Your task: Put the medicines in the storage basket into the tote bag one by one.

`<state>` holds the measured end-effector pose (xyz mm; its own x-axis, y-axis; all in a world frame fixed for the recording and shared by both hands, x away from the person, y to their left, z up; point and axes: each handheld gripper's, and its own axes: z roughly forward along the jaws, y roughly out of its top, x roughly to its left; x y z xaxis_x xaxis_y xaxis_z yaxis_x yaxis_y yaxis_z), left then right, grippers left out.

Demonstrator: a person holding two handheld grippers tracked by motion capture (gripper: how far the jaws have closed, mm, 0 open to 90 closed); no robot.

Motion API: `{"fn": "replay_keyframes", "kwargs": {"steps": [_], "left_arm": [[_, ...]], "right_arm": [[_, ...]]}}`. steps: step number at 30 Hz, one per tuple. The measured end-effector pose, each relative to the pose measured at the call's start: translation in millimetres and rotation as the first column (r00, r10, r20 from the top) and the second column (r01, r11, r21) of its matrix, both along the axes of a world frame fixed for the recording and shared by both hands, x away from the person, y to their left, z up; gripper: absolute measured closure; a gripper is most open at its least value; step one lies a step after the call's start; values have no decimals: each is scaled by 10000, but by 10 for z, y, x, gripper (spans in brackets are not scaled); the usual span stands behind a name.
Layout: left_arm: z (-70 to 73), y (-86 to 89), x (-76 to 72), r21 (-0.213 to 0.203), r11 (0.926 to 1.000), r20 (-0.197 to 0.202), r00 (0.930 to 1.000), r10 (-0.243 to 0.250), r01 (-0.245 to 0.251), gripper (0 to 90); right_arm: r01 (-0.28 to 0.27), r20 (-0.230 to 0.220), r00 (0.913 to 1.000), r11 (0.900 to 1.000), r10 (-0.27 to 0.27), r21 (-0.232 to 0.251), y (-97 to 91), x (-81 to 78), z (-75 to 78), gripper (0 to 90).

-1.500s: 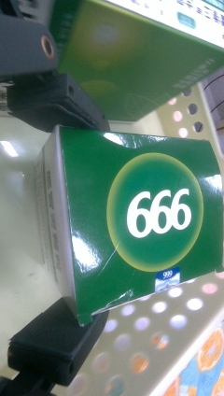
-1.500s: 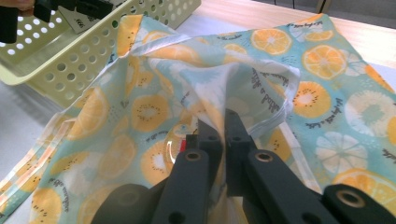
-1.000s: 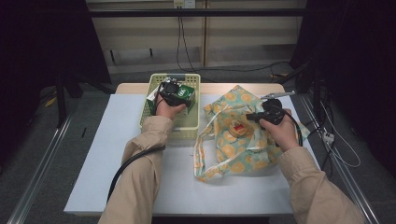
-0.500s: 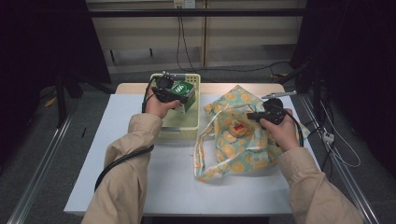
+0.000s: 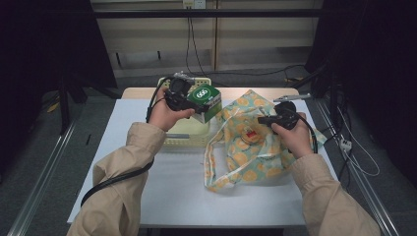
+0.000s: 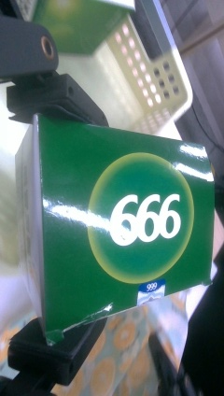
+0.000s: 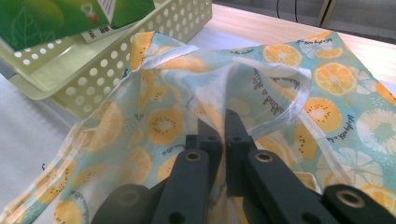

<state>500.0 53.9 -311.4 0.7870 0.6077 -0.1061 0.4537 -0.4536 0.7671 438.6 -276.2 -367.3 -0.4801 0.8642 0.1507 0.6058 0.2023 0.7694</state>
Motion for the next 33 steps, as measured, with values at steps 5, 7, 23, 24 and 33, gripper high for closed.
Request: {"fn": "replay_keyframes", "kwargs": {"steps": [5, 7, 23, 24, 33], "left_arm": [[8, -160, -160, -236, 9977, 0, 9980, -640, 640, 160], [3, -230, -219, -236, 9961, 51, 9963, -853, 854, 160], [-195, -696, -535, -255, 9711, 130, 9714, -2372, 2374, 160], [-224, -717, -546, -274, 9698, 110, 9701, -2423, 2425, 160], [-468, -921, -633, -5, 9583, -149, 9582, -2857, 2857, 160]], "right_arm": [[24, 59, 10000, 10000, -25, 61, -27, -21, 30, 889], [56, 64, 10000, 10000, -56, 58, -42, -25, 38, 889], [65, 185, 9998, 9998, -69, 196, -77, -34, 111, 889], [68, 205, 9998, 9998, -72, 203, -77, -36, 116, 889], [83, 246, 9997, 9999, -86, 134, -100, -43, 159, 889]]}}
